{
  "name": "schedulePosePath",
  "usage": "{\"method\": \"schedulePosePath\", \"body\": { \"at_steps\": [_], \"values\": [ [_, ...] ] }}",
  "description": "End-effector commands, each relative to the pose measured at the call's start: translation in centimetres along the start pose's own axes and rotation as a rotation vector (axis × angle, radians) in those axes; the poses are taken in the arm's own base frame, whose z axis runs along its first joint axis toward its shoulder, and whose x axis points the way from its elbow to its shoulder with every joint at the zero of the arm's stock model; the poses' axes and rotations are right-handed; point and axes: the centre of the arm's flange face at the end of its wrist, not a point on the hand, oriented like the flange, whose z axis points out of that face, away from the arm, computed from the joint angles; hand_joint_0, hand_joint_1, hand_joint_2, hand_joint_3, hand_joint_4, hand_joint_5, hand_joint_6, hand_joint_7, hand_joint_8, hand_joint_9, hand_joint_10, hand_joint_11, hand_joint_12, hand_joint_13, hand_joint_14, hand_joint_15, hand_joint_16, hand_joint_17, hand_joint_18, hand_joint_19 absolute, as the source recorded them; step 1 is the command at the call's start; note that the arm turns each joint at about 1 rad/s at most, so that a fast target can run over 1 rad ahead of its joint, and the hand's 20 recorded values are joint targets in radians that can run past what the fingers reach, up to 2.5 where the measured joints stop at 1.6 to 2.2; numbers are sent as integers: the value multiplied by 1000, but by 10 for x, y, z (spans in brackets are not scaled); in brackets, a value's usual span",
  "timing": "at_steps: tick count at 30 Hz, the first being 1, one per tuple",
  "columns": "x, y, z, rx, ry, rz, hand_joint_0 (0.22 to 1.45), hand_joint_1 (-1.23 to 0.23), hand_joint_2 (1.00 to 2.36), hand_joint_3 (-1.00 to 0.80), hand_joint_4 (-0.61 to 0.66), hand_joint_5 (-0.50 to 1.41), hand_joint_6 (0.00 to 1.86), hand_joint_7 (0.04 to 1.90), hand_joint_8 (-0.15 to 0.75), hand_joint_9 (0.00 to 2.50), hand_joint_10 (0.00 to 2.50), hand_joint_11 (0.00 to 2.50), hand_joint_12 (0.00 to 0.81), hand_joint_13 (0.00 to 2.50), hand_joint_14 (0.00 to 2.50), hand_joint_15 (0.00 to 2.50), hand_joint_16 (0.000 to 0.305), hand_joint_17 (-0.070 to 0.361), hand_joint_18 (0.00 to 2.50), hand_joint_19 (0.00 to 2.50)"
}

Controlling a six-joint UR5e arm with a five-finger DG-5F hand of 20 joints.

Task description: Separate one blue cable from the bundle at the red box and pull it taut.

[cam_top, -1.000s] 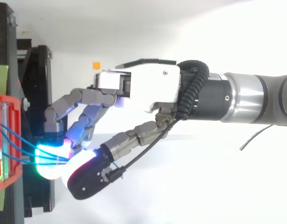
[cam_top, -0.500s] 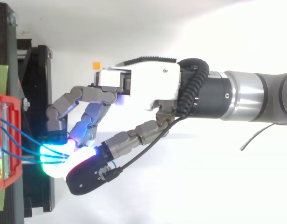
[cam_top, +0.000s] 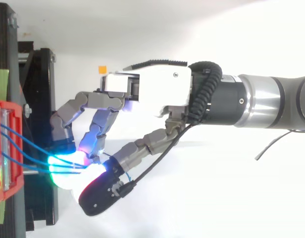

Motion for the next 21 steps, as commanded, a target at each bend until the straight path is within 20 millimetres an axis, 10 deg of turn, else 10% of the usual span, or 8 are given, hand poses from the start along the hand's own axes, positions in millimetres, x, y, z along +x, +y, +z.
{"method": "schedulePosePath", "body": {
  "at_steps": [1, 21],
  "values": [
    [-1, 1, 0, 0, -1, 0, 801, -923, 1000, -493, 68, -172, 948, 1134, 425, 1166, 15, 1156, 428, 1193, 23, 723, 44, 98, 1059, 572],
    [-1, 0, 0, 0, -1, 0, 559, -585, 1000, -500, 193, -155, 901, 1048, 435, 1232, 15, 1162, 446, 1256, 23, 732, 48, 108, 1123, 639]
  ]
}}
